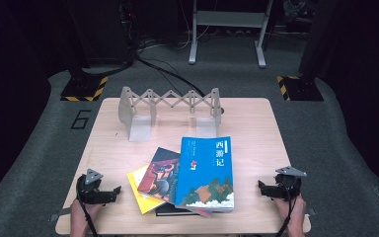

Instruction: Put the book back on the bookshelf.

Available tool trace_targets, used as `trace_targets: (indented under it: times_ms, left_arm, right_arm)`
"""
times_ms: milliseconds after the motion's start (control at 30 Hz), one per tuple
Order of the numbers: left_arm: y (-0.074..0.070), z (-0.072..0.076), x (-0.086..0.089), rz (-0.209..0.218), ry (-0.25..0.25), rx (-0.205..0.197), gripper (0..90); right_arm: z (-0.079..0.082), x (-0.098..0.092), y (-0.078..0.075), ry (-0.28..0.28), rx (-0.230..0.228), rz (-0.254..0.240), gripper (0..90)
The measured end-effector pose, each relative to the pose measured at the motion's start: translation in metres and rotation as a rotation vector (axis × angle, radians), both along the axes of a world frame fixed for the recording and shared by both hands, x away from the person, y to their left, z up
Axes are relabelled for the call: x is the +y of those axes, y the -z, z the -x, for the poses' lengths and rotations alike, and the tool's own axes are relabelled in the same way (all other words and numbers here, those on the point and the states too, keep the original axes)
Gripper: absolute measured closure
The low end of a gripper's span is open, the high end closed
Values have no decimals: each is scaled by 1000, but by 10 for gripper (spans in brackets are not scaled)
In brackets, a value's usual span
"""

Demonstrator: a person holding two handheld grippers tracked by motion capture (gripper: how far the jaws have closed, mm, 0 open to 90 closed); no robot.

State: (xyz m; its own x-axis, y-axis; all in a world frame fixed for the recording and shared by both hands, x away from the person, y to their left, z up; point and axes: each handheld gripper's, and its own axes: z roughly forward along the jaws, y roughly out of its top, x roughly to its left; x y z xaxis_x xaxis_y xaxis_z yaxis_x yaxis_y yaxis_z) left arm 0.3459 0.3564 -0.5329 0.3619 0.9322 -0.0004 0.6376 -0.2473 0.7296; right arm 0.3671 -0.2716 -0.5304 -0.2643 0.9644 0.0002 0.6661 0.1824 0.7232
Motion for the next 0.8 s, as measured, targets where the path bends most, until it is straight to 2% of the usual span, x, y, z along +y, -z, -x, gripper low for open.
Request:
trace_targets:
  times_ms: [67,133,167,200,233,300,533,633,700,733,767,800]
  left_arm:
    - [-1,0,1,-4,3,14,8]
    - [0,-2,0,1,-7,0,8]
    - [-1,-2,1,-4,-7,16,7]
    - [0,-3,0,1,-11,-1,7]
    - [-1,-4,1,-1,-4,16,7]
    - [0,-6,0,1,-11,-4,8]
    - [-1,-8,-2,7,-46,-1,23]
    - [-7,-8,0,27,-43,23,7]
    - [-12,-8,0,32,-47,16,2]
    - [-16,-8,1,56,-36,24,2]
    - [-20,-7,1,62,-35,30,2]
    - [-24,-7,0,70,-36,13,2]
  right_arm:
    - [0,0,0,3,7,-3,0]
    - [0,0,0,1,7,-1,0]
    - [0,0,0,1,6,-1,0]
    - [0,0,0,4,6,-2,0]
    - [0,1,0,4,6,-3,0]
    - [0,0,-1,2,7,-2,0]
    - [-1,1,-1,-1,20,-2,0]
    - [-1,1,-3,-11,33,-19,0]
    - [-1,3,-5,-20,49,-23,0]
    - [-1,3,-5,-20,49,-23,0]
    - [1,6,-10,-17,36,-38,0]
    - [2,7,-14,-28,29,-47,0]
